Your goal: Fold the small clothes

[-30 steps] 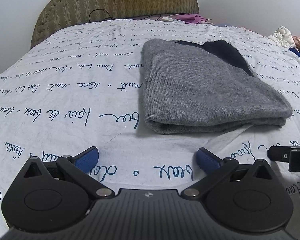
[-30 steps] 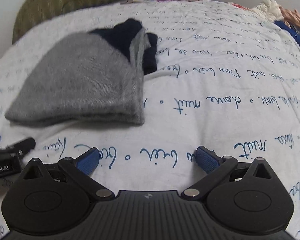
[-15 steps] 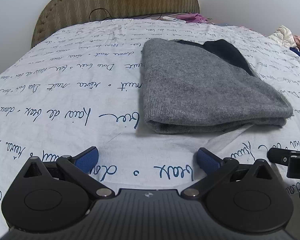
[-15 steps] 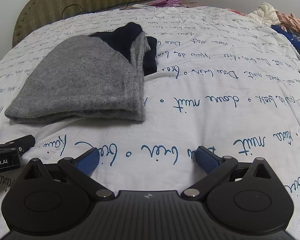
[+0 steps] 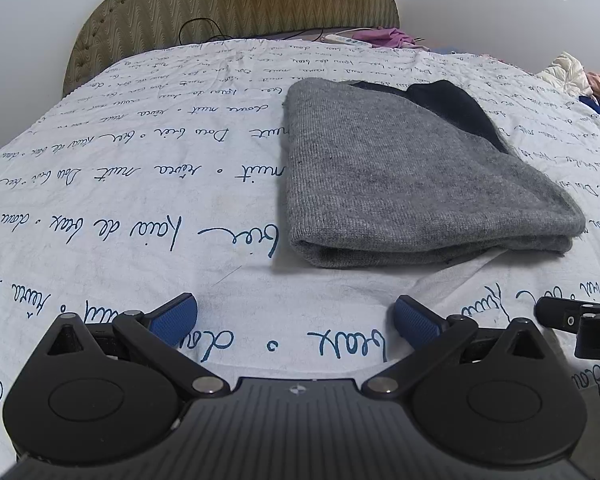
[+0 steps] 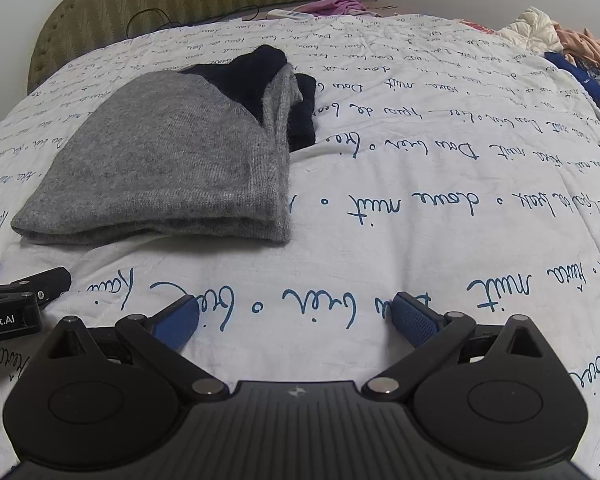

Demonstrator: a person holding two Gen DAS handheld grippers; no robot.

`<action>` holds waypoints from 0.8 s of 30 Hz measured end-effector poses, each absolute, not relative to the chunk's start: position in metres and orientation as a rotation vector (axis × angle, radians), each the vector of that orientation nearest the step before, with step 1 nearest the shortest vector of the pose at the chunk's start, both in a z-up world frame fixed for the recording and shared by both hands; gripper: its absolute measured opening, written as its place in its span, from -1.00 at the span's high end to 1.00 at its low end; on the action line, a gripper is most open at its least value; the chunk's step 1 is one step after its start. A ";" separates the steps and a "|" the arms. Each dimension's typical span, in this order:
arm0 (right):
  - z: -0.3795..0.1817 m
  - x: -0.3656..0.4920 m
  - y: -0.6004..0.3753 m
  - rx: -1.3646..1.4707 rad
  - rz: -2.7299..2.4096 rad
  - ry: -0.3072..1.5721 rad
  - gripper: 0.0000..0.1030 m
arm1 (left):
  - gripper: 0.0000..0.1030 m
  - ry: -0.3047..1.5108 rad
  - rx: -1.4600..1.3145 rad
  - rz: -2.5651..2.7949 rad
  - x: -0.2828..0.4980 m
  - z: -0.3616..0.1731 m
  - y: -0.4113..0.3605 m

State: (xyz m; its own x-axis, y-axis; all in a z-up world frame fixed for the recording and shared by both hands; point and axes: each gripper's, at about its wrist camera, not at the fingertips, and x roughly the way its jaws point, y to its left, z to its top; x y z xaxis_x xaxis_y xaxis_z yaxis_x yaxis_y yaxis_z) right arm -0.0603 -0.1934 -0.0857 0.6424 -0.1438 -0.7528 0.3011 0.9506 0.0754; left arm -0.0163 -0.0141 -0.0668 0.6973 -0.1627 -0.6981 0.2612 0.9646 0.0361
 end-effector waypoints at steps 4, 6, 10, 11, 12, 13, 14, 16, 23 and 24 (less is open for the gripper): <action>-0.085 -0.061 -0.194 0.200 -0.249 0.837 -1.00 | -1.00 0.764 0.137 -0.236 -0.016 -0.067 -0.014; -0.085 -0.061 -0.194 0.199 -0.247 0.837 -1.00 | -1.00 0.764 0.137 -0.236 -0.016 -0.067 -0.014; -0.086 -0.062 -0.193 0.198 -0.250 0.833 -1.00 | -1.00 0.763 0.137 -0.236 -0.016 -0.067 -0.014; -0.086 -0.063 -0.192 0.196 -0.251 0.832 -1.00 | -1.00 0.763 0.136 -0.235 -0.016 -0.067 -0.014; -0.086 -0.063 -0.192 0.196 -0.252 0.831 -1.00 | -1.00 0.763 0.136 -0.234 -0.016 -0.067 -0.014; -0.086 -0.063 -0.192 0.196 -0.252 0.830 -1.00 | -1.00 0.763 0.137 -0.234 -0.016 -0.067 -0.014; -0.086 -0.063 -0.192 0.196 -0.252 0.829 -1.00 | -1.00 0.764 0.137 -0.235 -0.016 -0.067 -0.014; -0.086 -0.063 -0.192 0.196 -0.252 0.829 -1.00 | -1.00 0.764 0.137 -0.235 -0.016 -0.067 -0.014; -0.086 -0.064 -0.193 0.196 -0.251 0.830 -1.00 | -1.00 0.764 0.138 -0.235 -0.016 -0.067 -0.014; -0.086 -0.064 -0.193 0.196 -0.251 0.831 -1.00 | -1.00 0.767 0.139 -0.235 -0.016 -0.066 -0.014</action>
